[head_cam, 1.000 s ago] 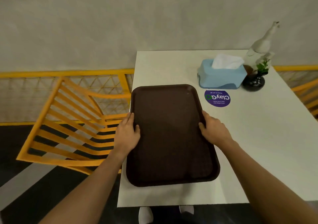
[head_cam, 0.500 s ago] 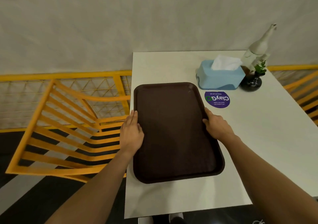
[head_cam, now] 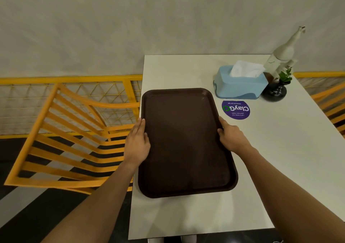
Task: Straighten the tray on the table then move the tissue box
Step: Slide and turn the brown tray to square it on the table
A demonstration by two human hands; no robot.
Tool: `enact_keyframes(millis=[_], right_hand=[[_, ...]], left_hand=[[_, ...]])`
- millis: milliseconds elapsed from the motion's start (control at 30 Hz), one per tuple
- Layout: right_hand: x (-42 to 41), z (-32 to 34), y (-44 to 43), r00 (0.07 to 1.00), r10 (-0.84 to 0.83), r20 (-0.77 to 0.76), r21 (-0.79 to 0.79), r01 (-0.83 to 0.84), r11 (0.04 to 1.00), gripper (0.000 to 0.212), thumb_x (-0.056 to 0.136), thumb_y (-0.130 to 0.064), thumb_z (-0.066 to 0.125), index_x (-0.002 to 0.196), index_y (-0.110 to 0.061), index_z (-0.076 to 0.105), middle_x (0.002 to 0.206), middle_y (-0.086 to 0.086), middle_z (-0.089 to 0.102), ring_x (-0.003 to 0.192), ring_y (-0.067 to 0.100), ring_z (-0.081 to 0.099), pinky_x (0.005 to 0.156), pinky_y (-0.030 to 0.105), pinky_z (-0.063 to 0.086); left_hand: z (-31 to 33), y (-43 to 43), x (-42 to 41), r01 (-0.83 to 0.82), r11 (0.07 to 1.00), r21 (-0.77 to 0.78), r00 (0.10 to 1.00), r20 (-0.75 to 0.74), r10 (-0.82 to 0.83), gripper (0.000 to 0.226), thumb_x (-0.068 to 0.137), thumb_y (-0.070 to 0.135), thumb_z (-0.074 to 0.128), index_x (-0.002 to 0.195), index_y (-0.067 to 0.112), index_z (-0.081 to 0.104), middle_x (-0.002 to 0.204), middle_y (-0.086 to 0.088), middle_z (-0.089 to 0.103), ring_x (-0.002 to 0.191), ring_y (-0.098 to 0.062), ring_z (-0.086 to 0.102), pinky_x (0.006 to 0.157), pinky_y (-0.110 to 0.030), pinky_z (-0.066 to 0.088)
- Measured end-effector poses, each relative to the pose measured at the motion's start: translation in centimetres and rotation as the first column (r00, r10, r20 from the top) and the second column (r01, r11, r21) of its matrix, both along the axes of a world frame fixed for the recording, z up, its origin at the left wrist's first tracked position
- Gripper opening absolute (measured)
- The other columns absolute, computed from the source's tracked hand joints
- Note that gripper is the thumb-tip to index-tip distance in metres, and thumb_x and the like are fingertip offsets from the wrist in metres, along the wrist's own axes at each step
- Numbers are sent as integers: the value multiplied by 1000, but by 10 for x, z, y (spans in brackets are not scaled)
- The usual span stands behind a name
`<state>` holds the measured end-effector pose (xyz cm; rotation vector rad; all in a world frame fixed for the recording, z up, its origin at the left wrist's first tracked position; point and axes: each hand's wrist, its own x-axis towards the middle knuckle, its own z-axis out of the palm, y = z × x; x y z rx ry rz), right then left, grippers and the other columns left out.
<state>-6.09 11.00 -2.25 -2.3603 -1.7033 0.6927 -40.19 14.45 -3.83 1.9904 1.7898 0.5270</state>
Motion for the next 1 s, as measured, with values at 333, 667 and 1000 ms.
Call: enact_keyframes(millis=[333,667,1000], right_hand=[[-1,2,-7,1000,9,-8,12,-9,1000,58,107,-31,41,159,-21,19,146,12,54,124,35,58,104,47,45],[-2,-10,-18,973,59,222,97,-82,992,57,107,-44,22,159,-22,18,130,8,59,108,26,59,87,42,53],[3,-17,-20,953,91,288,151,-139,979,58,106,-51,16,158,-25,23,162,-1,30,148,25,26,118,51,21]], left_hand=[[-1,0,0,5,1000,8,1000,-18,-5,56,106,20,41,160,14,26,167,-5,25,152,-24,28,121,-44,30],[-1,-1,-1,9,1000,16,1000,-22,-9,55,106,19,42,159,14,28,166,-5,27,151,-25,29,121,-41,28],[1,-1,0,9,1000,25,1000,-29,-8,55,105,17,43,158,11,31,165,-8,30,149,-26,33,120,-43,31]])
